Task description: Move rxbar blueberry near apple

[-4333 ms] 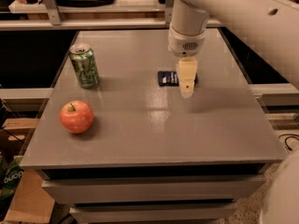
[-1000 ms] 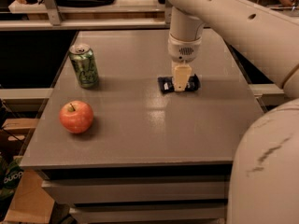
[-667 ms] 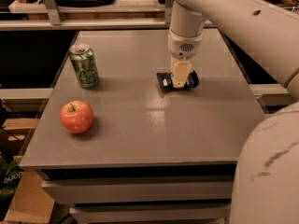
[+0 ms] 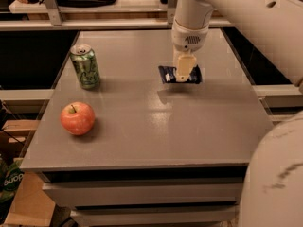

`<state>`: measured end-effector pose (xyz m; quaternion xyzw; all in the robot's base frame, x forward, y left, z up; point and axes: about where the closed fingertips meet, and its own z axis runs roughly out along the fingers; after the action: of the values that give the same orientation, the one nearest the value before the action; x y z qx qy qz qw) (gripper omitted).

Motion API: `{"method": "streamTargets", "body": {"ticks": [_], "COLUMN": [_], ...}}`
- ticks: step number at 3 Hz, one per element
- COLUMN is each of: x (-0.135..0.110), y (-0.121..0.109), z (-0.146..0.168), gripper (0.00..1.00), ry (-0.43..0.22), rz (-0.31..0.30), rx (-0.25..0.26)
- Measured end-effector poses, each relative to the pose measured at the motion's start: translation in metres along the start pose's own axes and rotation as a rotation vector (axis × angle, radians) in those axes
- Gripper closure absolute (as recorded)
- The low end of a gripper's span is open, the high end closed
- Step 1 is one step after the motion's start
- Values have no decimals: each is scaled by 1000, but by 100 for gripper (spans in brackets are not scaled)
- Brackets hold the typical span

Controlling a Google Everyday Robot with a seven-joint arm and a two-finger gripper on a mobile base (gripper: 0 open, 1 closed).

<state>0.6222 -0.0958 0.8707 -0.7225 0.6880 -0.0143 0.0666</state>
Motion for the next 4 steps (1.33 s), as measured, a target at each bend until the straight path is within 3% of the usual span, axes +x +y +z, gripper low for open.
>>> {"method": "streamTargets", "body": {"ticks": [2,4], "x": [-9,-30], "y": [5,24], "z": [-19,-36], "gripper": [100,100], "ry": [-27,-67], "rz": [-63,-160], "rx": [20,28]}}
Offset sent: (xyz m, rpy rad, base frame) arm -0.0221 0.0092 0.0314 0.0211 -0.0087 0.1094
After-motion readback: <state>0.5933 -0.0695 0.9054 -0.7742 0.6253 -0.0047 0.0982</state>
